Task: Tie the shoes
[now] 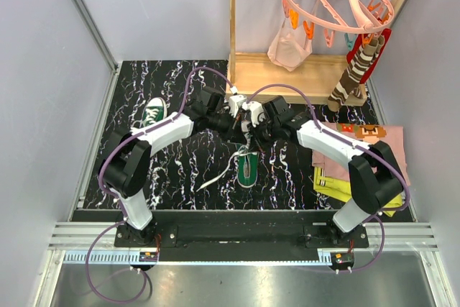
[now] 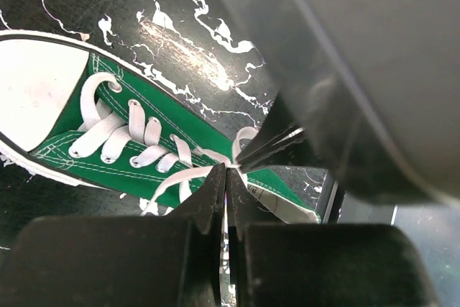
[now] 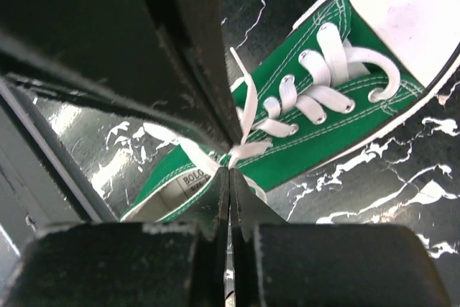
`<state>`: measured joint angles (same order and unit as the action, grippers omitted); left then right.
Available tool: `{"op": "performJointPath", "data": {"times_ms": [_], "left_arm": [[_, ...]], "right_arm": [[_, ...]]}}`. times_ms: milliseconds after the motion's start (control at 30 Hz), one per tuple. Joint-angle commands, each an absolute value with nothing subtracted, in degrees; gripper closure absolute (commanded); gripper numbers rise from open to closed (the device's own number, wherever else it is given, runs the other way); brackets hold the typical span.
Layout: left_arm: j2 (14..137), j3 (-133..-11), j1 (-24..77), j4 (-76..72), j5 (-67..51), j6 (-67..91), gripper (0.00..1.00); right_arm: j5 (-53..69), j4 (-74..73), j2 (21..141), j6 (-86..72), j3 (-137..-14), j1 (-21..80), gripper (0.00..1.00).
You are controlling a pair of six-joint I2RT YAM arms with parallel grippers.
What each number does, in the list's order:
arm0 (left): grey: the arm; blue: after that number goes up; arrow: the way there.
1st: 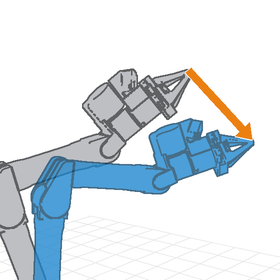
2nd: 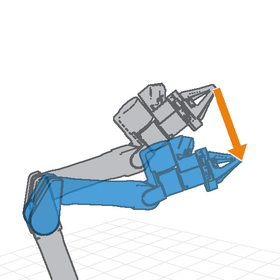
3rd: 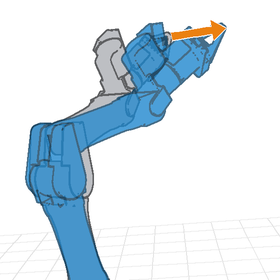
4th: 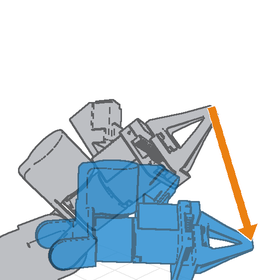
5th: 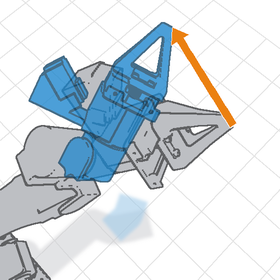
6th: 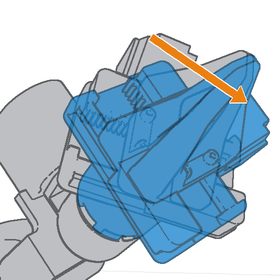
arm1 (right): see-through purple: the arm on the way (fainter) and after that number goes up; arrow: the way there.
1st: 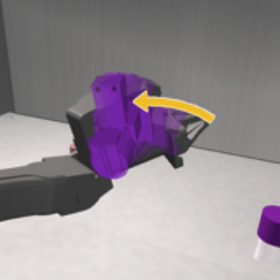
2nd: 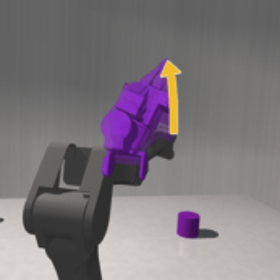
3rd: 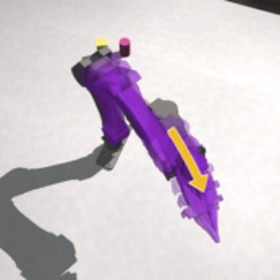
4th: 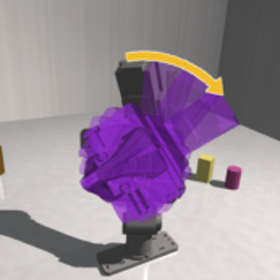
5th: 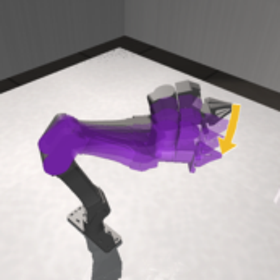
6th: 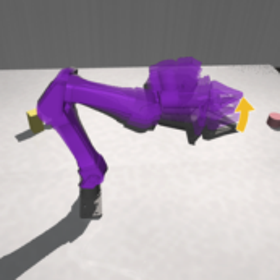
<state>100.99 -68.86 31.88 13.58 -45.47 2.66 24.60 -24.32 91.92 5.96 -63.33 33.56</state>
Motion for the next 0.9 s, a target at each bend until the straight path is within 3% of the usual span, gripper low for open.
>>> {"op": "performJointPath", "data": {"times_ms": [0,133,200,300,400,500,700,867], "left_arm": [[98.5,-68.4,31.7,12.0,-47.6,2.7,0.99],[97.6,-67.3,30.7,12.4,-48.2,3.1,0.87],[96.8,-66.2,29.5,11.9,-48.9,3.5,0.69],[93.6,-62.4,25.9,7.3,-51.1,4.3,0.51],[90.3,-59.6,22.4,3.8,-49.8,-0.1,0.47],[89.4,-60.9,21.2,9.7,-46.5,-22.5,0.46],[89.6,-61.3,21.5,14.9,-49.6,-49.3,0.42],[92.2,-62.0,23.9,18.1,-50.4,-59.7,0.42]], "right_arm": [[26.1,-15.2,92.5,4.9,-60.6,33.3,1.0],[26.6,-11.6,91.8,4.7,-58.3,33.4,1.0],[26.4,-10.5,91.7,5.0,-57.3,33.3,1.0],[26.3,-8.9,91.6,6.1,-55.8,33.3,1.0],[26.4,-7.9,91.6,6.8,-55.2,33.2,1.0],[26.6,-6.9,91.7,7.0,-54.8,33.0,1.0],[26.9,-6.7,91.8,7.0,-55.1,32.9,1.0],[26.6,-6.6,92.4,6.9,-55.5,32.8,1.0]]}}
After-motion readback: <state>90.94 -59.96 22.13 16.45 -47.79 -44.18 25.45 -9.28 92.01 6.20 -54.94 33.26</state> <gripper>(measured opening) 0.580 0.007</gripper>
